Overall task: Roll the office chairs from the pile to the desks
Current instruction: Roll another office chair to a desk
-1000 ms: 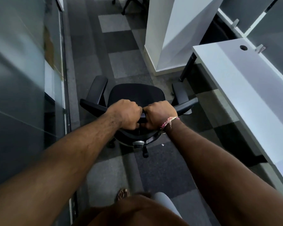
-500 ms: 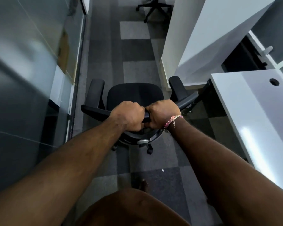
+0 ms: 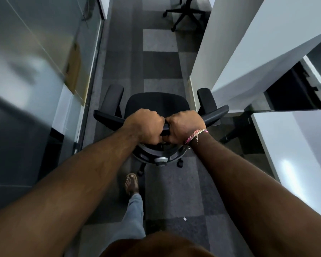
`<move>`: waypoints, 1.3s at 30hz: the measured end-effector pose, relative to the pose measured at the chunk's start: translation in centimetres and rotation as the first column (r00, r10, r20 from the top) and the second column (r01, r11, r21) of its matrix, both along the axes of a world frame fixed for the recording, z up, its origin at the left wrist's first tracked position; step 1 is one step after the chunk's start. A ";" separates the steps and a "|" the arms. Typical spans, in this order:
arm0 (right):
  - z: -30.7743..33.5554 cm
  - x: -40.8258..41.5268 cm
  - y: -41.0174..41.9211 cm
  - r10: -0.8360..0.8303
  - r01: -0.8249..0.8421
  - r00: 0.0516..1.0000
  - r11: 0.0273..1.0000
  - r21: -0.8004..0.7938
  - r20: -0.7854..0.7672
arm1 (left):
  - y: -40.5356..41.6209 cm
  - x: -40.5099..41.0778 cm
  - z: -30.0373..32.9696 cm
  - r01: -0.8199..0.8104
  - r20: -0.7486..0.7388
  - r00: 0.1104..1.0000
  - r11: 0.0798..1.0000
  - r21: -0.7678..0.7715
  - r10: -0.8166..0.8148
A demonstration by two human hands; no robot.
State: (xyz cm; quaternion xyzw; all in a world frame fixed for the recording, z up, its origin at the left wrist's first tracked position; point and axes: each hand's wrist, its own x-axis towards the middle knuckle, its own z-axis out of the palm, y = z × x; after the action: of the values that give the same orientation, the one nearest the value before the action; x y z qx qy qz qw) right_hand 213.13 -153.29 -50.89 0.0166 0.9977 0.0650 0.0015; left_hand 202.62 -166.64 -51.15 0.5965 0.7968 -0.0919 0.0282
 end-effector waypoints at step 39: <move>-0.1 -57.2 35.3 -0.096 0.096 0.994 0.995 0.013 0.055 | 36.5 -57.8 0.0 0.027 0.017 0.999 1.000 -0.009 -0.027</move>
State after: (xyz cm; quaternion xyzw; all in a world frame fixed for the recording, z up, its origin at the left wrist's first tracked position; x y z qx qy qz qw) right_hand 155.97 -117.95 -50.95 0.0627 0.9950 0.0703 0.0321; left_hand 144.86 -130.18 -51.13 0.6079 0.7879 -0.0908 0.0367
